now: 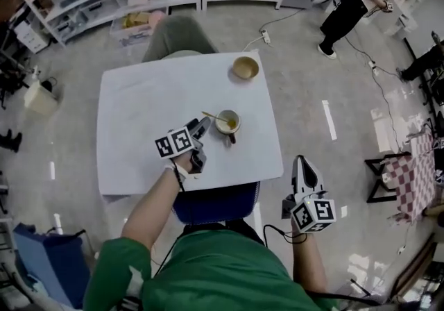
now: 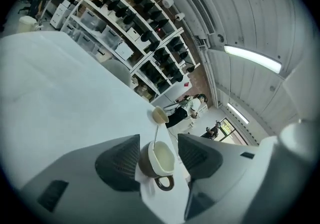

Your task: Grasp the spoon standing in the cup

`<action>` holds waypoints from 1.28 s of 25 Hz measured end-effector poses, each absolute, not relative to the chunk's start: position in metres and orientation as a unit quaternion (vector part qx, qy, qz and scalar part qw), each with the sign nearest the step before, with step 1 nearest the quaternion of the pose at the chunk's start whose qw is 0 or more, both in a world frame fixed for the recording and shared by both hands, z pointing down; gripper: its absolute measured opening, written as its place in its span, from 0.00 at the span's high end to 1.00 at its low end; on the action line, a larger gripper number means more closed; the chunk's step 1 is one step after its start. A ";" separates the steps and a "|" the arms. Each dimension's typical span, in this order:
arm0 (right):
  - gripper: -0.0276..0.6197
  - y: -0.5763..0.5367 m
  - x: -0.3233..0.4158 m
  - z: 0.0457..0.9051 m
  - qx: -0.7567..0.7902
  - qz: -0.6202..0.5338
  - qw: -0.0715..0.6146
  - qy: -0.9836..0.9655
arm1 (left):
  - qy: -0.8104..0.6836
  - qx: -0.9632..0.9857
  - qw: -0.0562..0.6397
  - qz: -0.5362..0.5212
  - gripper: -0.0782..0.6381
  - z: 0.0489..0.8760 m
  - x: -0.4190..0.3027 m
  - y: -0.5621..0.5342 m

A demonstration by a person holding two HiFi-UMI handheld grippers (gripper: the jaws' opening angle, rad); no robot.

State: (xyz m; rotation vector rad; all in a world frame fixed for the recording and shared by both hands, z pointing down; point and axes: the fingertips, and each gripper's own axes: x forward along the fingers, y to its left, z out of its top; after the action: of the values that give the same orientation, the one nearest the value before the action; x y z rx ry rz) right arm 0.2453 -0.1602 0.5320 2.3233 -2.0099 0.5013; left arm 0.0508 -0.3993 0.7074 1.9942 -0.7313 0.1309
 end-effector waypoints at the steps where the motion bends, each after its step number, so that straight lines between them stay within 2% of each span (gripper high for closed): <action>1: 0.93 -0.157 0.246 0.533 0.748 0.161 0.016 -0.644 | -0.300 0.817 0.490 0.055 0.56 0.713 0.055 -0.402; 7: 0.93 -0.145 0.255 0.544 0.760 0.169 0.018 -0.628 | -0.292 0.804 0.517 0.039 0.58 0.732 0.078 -0.413; 16: 0.93 -0.144 0.259 0.560 0.750 0.181 0.015 -0.636 | -0.311 0.813 0.491 0.048 0.81 0.736 0.088 -0.425; 18: 0.93 -0.145 0.257 0.561 0.747 0.183 0.016 -0.639 | -0.310 0.817 0.482 0.056 0.84 0.734 0.086 -0.423; 32: 0.93 -0.177 0.236 0.551 0.710 0.171 0.010 -0.683 | -0.308 0.834 0.457 -0.011 0.86 0.654 0.044 -0.417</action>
State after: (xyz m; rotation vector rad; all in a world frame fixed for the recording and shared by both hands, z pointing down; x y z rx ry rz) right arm 0.2357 -0.1767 0.5514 2.2163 -2.1317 0.5342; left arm 0.0440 -0.4171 0.6536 2.0553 -0.7595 -0.0266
